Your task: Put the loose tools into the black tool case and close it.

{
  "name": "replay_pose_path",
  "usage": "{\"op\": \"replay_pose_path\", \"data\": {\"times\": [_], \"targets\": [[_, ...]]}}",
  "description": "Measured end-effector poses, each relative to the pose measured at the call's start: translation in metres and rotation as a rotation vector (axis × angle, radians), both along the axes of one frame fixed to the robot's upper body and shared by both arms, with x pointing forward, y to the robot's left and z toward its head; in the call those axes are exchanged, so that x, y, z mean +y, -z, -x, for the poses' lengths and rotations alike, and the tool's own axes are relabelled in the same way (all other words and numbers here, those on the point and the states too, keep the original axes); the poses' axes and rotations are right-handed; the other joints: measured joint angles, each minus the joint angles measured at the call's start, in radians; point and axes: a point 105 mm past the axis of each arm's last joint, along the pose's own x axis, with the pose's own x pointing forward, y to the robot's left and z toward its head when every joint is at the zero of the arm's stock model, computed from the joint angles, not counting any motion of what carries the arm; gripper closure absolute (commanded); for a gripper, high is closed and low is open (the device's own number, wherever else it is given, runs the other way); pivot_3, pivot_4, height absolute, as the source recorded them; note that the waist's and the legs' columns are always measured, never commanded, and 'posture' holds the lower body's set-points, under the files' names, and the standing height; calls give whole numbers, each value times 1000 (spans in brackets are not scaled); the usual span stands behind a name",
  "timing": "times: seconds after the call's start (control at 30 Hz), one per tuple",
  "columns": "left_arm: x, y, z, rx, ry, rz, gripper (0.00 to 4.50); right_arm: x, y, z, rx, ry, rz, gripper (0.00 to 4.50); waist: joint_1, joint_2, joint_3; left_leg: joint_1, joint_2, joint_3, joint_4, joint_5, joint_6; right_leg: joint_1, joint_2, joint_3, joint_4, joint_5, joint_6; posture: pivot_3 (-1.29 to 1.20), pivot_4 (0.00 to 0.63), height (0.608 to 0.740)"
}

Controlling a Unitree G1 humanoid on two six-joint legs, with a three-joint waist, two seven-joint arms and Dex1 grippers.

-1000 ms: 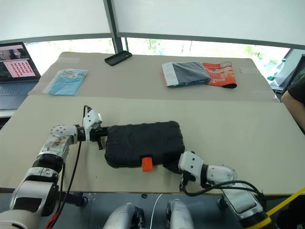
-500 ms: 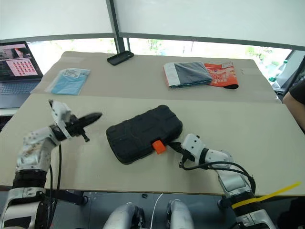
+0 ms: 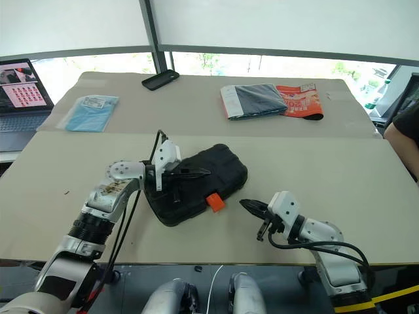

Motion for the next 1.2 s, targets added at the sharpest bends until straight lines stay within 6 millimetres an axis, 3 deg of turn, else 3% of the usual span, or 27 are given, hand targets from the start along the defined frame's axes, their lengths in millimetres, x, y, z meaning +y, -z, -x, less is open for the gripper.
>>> {"op": "replay_pose_path", "data": {"times": [0.2, 0.5, 0.73, 1.2], "targets": [[-3, 8, 2, 78, -70, -43, 4500, 26, 2, 13, 28, -62, -40, 4485, 3, 8, -6, 9, 0, 0, -1, -7, 10, 9, -2, 0, -2, -1, 0, 0, 150, 740], [-5, 10, 2, 92, -91, -28, 4500, 48, 13, 20, 64, -122, -32, 4485, 10, 11, -8, 12, 0, -1, -1, -12, 5, 14, -6, 0, -4, -1, 0, 0, 150, 740], [-1, 9, 2, 103, -115, -15, 4500, 50, 37, 5, 97, -101, 53, 4485, 7, 11, -8, 12, 0, -1, -1, -12, 4, 14, -6, 0, -4, -1, 0, 0, 150, 740], [8, 10, 1, 122, -156, -16, 4500, 61, 43, -17, 57, -105, 89, 4485, -6, 11, -8, 13, 1, -1, -1, -11, 2, 14, -6, 0, -4, -1, 0, 0, 150, 740]]}}
